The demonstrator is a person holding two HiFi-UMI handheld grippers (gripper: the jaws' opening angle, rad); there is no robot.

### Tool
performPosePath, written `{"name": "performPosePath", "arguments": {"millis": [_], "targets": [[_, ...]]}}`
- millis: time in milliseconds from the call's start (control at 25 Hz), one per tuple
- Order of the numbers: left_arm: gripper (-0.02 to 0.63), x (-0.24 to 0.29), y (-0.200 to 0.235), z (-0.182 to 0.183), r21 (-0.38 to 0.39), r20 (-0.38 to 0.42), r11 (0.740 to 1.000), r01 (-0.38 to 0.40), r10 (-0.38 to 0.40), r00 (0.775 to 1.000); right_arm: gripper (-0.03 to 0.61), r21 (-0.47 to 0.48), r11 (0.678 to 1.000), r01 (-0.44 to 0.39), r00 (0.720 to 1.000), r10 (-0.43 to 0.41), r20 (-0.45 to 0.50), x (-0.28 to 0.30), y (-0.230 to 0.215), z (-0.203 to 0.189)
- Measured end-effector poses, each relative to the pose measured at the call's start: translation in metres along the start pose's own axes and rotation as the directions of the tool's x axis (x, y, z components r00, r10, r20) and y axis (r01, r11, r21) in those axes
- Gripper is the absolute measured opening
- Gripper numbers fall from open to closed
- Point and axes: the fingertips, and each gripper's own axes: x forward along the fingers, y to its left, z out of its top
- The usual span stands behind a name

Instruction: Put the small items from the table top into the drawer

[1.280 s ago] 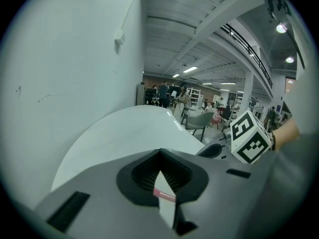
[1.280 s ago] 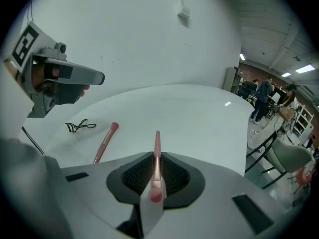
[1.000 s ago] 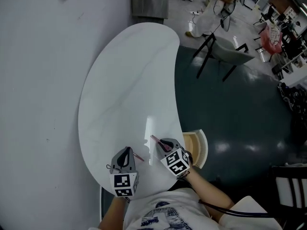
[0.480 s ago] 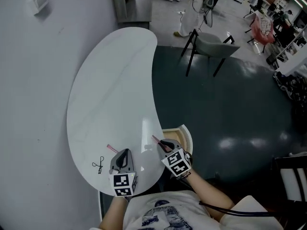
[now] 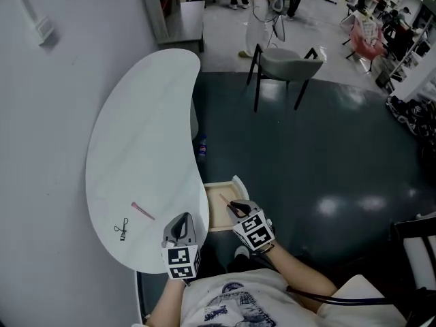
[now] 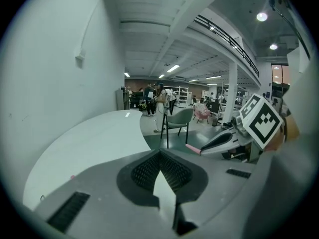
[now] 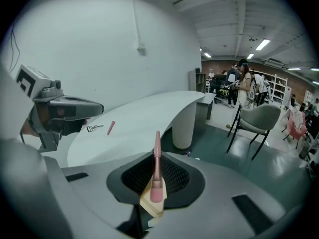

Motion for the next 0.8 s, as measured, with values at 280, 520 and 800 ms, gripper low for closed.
{"name": "performPosePath", "arguments": {"millis": [280, 520, 800], "targets": [[0.020, 0.002, -0.047, -0.005, 0.001, 0.001, 1.000, -0.013, 0.013, 1.000, 0.061, 0.042, 0.999, 0.005, 1.000, -0.006, 0.019, -0.035, -0.022, -0.025], [0.020, 0.014, -0.060, -0.007, 0.040, -0.021, 0.999, 0.015, -0.014, 1.000, 0.061, 0.197, 0.980, 0.033, 0.999, -0.038, 0.025, -0.033, -0.028, -0.041], [0.020, 0.037, -0.057, -0.007, 0.071, -0.054, 0.995, 0.073, -0.069, 0.996, 0.061, 0.300, 0.950, 0.091, 0.995, -0.098, 0.008, -0.016, -0.027, -0.046]]}}
